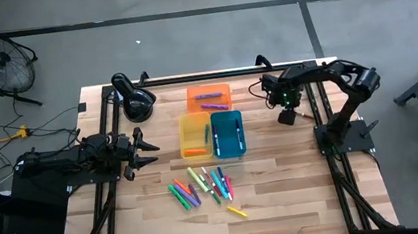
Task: Pick & Place Markers
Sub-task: Put the brown marker pen into the blue bin
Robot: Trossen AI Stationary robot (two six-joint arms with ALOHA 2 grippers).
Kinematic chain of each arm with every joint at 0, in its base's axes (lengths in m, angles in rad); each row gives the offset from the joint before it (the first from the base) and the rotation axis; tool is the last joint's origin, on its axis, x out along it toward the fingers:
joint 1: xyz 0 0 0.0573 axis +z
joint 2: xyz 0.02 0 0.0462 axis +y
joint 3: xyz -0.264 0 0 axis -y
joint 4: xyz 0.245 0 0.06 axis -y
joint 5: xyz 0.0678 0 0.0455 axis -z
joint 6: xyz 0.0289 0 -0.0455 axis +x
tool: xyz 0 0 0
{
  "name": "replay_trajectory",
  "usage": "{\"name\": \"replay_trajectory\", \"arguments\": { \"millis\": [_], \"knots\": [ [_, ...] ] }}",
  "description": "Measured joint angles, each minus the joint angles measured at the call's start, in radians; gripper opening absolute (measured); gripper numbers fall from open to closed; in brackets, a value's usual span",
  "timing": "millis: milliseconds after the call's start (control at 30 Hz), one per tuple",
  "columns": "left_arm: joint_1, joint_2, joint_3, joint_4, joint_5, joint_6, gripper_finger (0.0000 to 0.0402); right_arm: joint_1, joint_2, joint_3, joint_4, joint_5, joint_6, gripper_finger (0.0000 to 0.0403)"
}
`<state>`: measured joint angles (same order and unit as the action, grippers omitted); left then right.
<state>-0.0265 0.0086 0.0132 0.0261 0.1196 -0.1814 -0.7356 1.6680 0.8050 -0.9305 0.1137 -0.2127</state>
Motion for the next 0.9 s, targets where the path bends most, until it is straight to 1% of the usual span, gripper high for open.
{"name": "replay_trajectory", "arguments": {
  "millis": [267, 733, 900],
  "knots": [
    [0.000, 0.000, 0.000, 0.000, 0.000, 0.000, 0.0170, 0.056, 0.001, -0.002, 0.002, 0.010, -0.005, 0.0192],
    [0.000, 0.000, 0.000, 0.000, 0.000, 0.000, 0.0170, 0.054, 0.002, -0.003, 0.001, -0.060, 0.014, 0.0134],
    [0.000, 0.000, 0.000, 0.000, 0.000, 0.000, 0.0170, 0.055, 0.002, -0.003, 0.001, -0.066, 0.014, 0.0114]
  ]
}}
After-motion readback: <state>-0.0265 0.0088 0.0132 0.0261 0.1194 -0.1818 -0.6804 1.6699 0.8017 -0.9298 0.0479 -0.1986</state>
